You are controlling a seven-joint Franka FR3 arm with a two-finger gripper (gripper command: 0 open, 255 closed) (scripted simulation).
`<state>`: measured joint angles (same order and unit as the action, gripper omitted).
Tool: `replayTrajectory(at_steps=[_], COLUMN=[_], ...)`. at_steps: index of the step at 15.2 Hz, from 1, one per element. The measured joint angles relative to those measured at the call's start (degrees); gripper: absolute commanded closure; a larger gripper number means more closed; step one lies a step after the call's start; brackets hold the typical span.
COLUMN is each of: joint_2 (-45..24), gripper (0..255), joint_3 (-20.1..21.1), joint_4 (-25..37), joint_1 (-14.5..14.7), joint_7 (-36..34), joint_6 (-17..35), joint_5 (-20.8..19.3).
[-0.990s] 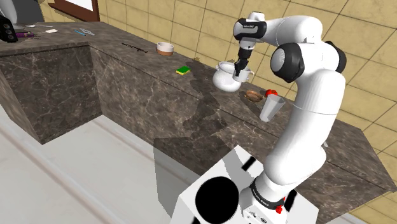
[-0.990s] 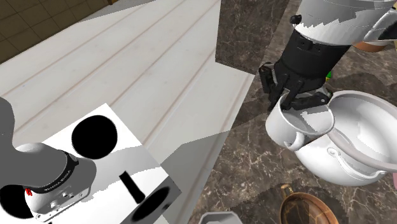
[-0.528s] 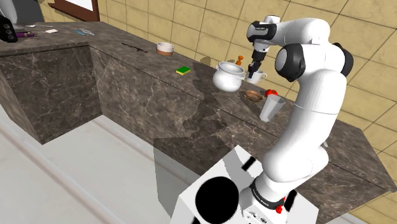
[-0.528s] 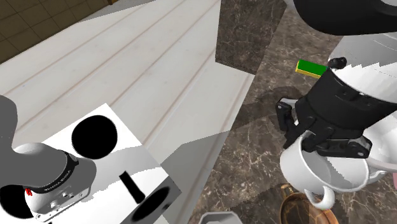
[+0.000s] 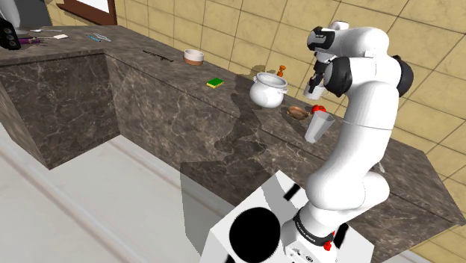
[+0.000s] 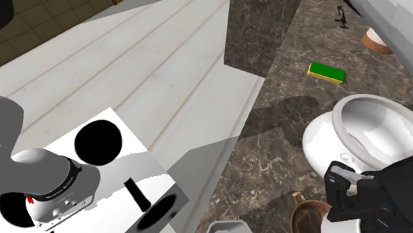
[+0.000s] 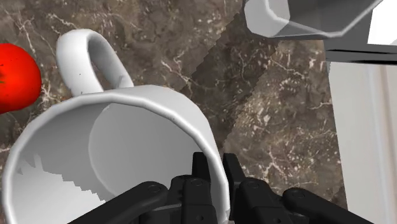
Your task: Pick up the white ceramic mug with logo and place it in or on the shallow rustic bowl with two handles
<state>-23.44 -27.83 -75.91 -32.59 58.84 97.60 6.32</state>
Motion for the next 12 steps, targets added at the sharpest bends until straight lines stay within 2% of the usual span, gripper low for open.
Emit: replayTrajectory(at_steps=[3,12], joint_2=[0.0,-0.1], gripper=[255,255], joint_3=[-0.3,-0.1], joint_4=[-2.2,-9.1], joint_1=[-0.9,-0.3], joint_7=[1.5,1.5], joint_6=[2.2,9.2], joint_5=[0.2,0.3])
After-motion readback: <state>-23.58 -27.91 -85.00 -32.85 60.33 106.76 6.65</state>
